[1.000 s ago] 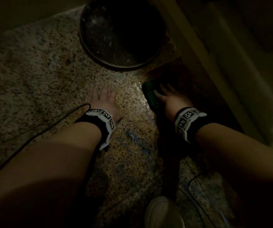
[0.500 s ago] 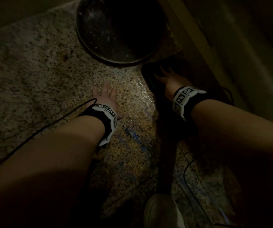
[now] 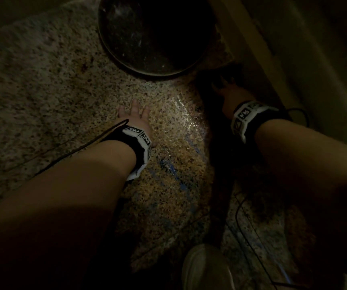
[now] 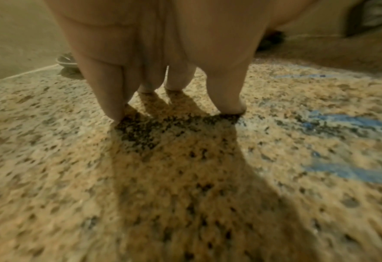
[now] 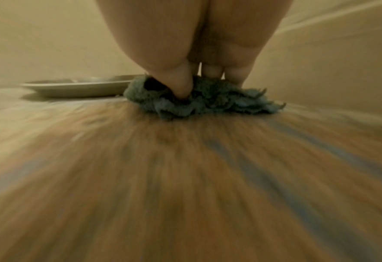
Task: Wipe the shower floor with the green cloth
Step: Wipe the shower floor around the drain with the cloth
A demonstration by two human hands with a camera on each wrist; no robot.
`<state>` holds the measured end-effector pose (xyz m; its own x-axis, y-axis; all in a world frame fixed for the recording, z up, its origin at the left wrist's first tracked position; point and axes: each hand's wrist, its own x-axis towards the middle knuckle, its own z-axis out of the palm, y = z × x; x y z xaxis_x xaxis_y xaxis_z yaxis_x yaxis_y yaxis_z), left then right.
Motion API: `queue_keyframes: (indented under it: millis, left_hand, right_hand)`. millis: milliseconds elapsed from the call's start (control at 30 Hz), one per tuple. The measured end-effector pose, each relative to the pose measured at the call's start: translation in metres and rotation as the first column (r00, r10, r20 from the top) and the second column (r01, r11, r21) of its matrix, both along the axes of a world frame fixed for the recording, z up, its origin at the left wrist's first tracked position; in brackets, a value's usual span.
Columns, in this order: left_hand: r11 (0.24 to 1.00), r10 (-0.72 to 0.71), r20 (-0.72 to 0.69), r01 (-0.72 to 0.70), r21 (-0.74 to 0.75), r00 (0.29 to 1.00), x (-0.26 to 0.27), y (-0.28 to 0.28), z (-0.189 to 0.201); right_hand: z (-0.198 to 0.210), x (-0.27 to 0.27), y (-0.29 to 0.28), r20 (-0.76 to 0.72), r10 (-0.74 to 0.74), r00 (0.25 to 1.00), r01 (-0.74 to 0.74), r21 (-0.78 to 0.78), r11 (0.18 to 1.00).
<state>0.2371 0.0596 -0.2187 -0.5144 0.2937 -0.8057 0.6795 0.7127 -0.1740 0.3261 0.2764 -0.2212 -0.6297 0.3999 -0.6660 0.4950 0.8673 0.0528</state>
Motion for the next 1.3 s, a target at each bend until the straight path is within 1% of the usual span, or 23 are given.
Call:
queue_keyframes:
  millis: [100,200,267,400,467,533,600,700,833,900,1033,1100,1167,1233,1300]
  left_hand:
    - [1.0,0.009,0.002,-0.009,-0.012,1.0,0.0,0.002,0.001]
    - [0.999,0.007,0.011,-0.007,-0.035,1.0,0.001,0.003,0.003]
    - [0.998,-0.019,0.007,0.019,-0.055,1.0,0.002,0.004,0.007]
    - [0.992,-0.105,-0.011,0.104,-0.07,0.994,0.008,0.006,0.017]
    - [0.991,-0.117,-0.021,0.115,-0.071,0.993,0.008,0.005,0.016]
    - [0.996,-0.082,-0.029,0.081,-0.041,0.996,0.007,0.001,0.011]
    - [0.999,-0.036,-0.03,0.036,-0.009,0.999,0.005,-0.002,0.005]
    - [1.0,-0.01,-0.025,0.01,0.021,1.0,0.007,-0.004,0.003]
    - [1.0,-0.018,-0.026,0.019,0.023,0.999,0.012,-0.003,0.006]
    - [1.0,-0.017,-0.031,0.018,0.017,0.999,0.012,-0.001,0.006]
    - [1.0,-0.007,-0.027,0.008,0.015,1.0,0.011,-0.002,0.004]
    - [1.0,-0.002,-0.03,0.003,0.012,1.0,0.011,-0.003,0.002]
    - [1.0,0.004,-0.031,-0.003,0.019,1.0,0.011,-0.004,0.001]
    - [1.0,0.0,-0.033,0.001,0.027,0.999,0.01,-0.006,0.0]
    - [0.999,0.006,-0.025,-0.005,0.044,1.0,0.01,-0.008,-0.002]
  right_hand:
    - [0.002,-0.017,0.006,-0.057,-0.03,0.998,0.031,0.003,1.0]
    - [0.002,-0.019,0.005,-0.045,-0.043,0.998,0.043,-0.005,0.999]
    - [0.002,-0.015,0.006,-0.035,-0.055,0.998,0.055,-0.009,0.998]
    - [0.002,0.017,0.008,-0.016,-0.08,0.997,0.08,-0.03,0.996]
    - [0.003,0.042,0.008,-0.005,-0.054,0.999,0.054,-0.012,0.998]
    - [0.004,0.067,0.007,0.023,-0.032,0.999,0.032,-0.011,0.999]
    - [0.005,0.084,0.005,0.09,-0.032,0.995,0.033,-0.008,0.999]
    - [0.006,0.088,0.004,0.143,-0.024,0.989,0.023,0.005,1.0]
    - [0.006,0.077,0.001,0.108,-0.095,0.99,0.099,-0.027,0.995]
    - [0.005,0.066,-0.002,0.049,-0.148,0.988,0.149,-0.015,0.989]
    - [0.001,0.041,-0.008,-0.074,-0.166,0.983,0.166,-0.007,0.986]
    - [0.002,0.04,-0.008,-0.063,-0.142,0.988,0.142,-0.002,0.99]
    - [0.005,0.051,-0.011,-0.012,-0.082,0.997,0.082,0.017,0.996]
    - [0.006,0.071,-0.019,0.026,-0.047,0.999,0.047,0.002,0.999]
    - [0.005,0.094,-0.029,0.035,-0.061,0.998,0.062,-0.046,0.997]
